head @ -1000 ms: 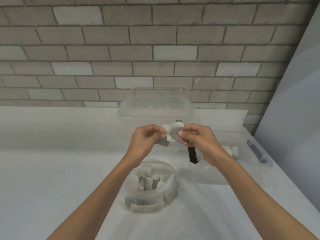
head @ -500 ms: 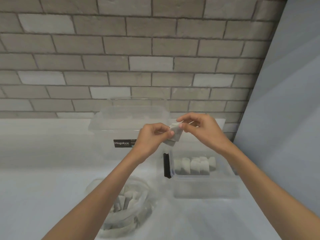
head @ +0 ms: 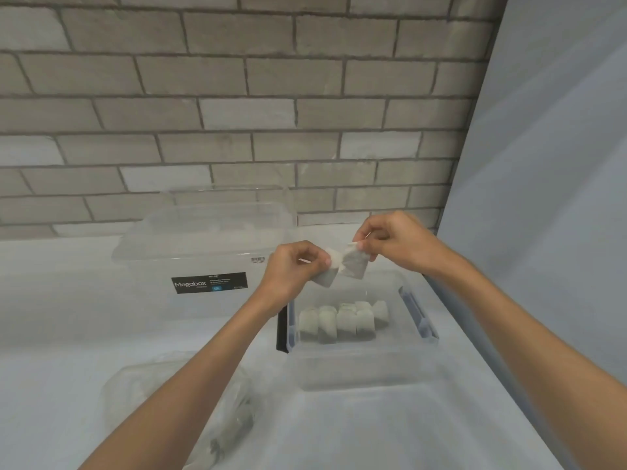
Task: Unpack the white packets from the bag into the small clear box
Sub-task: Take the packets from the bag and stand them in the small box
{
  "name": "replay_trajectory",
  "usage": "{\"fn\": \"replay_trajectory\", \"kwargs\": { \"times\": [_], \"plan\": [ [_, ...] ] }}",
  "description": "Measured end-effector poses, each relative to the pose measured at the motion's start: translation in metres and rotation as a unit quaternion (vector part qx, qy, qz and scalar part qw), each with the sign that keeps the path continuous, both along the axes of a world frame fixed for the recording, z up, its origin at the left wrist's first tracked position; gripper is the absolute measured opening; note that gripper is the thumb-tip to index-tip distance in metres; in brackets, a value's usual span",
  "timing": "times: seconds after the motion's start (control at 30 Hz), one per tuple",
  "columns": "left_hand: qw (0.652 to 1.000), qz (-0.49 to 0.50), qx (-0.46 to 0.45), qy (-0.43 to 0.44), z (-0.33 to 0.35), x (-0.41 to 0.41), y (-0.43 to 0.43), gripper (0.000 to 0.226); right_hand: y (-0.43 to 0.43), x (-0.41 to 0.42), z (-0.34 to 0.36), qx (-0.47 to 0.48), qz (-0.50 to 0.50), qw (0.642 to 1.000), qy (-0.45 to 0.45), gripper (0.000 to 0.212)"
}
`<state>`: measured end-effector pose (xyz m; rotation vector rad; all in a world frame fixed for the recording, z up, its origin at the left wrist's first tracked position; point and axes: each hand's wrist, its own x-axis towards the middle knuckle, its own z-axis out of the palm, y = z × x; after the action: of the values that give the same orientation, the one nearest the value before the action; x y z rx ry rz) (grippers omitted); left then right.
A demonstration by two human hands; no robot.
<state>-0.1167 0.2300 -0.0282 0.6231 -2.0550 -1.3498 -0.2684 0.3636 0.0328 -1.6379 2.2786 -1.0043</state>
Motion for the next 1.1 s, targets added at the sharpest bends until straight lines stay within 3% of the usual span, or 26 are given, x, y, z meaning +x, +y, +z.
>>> {"fn": "replay_trajectory", "kwargs": {
  "times": [0.13,0.3,0.4,0.53,0.73,1.1],
  "plan": [
    [0.999,0.012,-0.012,-0.037,-0.007,-0.013,0.000,0.026,0.007,-0.013,-0.009,0.048,0.000,0.998,0.051,0.007],
    [0.997,0.006,-0.055,-0.062,-0.014,-0.025,0.006,0.004,0.008,-0.032,-0.036,0.128,0.013,0.986,0.106,0.008],
    [0.996,0.008,-0.060,-0.061,-0.017,-0.030,0.008,0.003,0.004,-0.039,-0.061,0.187,0.015,0.970,0.153,0.013],
    [0.996,0.011,-0.059,-0.070,-0.022,-0.034,0.008,0.005,-0.005,-0.041,-0.090,0.260,0.001,0.927,0.271,0.022],
    [0.995,0.011,-0.052,-0.086,-0.028,-0.034,0.009,0.010,-0.022,-0.038,-0.116,0.311,-0.016,0.832,0.459,0.026],
    [0.993,-0.008,-0.056,-0.099,-0.030,-0.033,0.009,0.008,-0.029,-0.039,-0.129,0.324,-0.012,0.804,0.498,0.027]
  ]
}}
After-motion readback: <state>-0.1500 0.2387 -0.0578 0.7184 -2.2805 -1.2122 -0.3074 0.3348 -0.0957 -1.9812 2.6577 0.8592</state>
